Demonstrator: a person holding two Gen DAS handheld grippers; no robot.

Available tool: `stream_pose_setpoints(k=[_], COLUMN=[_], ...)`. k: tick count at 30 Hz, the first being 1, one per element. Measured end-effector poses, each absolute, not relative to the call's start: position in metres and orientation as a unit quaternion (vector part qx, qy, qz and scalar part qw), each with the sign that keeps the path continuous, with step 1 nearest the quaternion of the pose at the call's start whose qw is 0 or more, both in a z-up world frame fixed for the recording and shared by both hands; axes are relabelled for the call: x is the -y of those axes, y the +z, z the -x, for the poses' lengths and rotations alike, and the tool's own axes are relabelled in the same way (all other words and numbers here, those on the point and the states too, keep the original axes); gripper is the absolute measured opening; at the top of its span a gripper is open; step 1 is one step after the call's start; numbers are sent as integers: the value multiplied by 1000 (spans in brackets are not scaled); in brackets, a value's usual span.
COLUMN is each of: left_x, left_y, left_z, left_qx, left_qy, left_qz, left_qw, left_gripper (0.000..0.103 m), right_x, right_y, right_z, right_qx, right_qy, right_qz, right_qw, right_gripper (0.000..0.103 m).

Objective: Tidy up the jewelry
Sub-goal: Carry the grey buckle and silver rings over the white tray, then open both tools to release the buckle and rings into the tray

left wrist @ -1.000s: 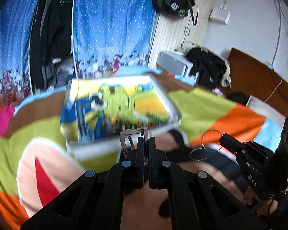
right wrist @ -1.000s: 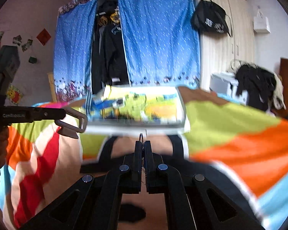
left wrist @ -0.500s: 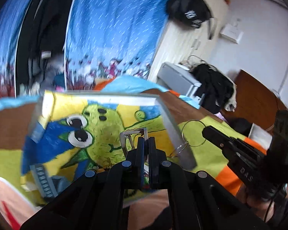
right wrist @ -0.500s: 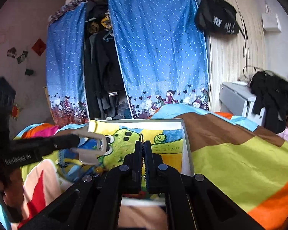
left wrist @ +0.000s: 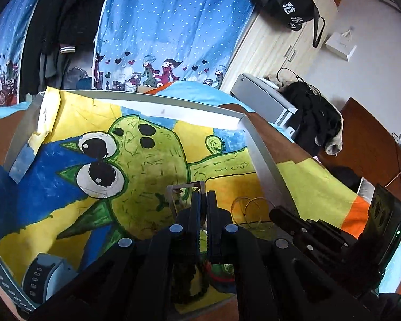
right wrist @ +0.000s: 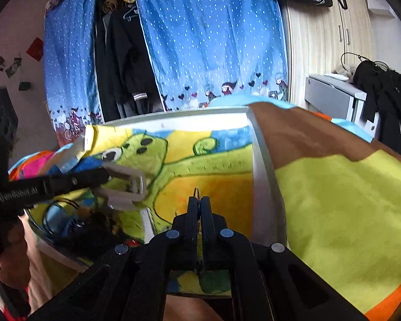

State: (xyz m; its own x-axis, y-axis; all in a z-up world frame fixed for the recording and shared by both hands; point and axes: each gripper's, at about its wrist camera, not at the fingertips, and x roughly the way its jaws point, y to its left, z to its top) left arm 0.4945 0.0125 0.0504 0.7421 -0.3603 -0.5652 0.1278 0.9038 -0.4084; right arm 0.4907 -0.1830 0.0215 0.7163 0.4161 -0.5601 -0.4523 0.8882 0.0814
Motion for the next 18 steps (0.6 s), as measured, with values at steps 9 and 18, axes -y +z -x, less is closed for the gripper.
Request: stream_pose_setpoints(k=[9, 18], left_x=[-10, -13], left_y=[51, 77], left_z=[-492, -465], left_qx=[-351, -326], left_qy=[-103, -83], left_qz=[169, 170], left_qw=[915, 926], left_gripper=[42, 70], right_x=[194, 202], right_y=[20, 39], right_z=[-488, -474], right_qx=[-305, -311], right_qy=[220, 205], right_qz=[41, 51], right_qw=[926, 927], right_gripper=[4, 21])
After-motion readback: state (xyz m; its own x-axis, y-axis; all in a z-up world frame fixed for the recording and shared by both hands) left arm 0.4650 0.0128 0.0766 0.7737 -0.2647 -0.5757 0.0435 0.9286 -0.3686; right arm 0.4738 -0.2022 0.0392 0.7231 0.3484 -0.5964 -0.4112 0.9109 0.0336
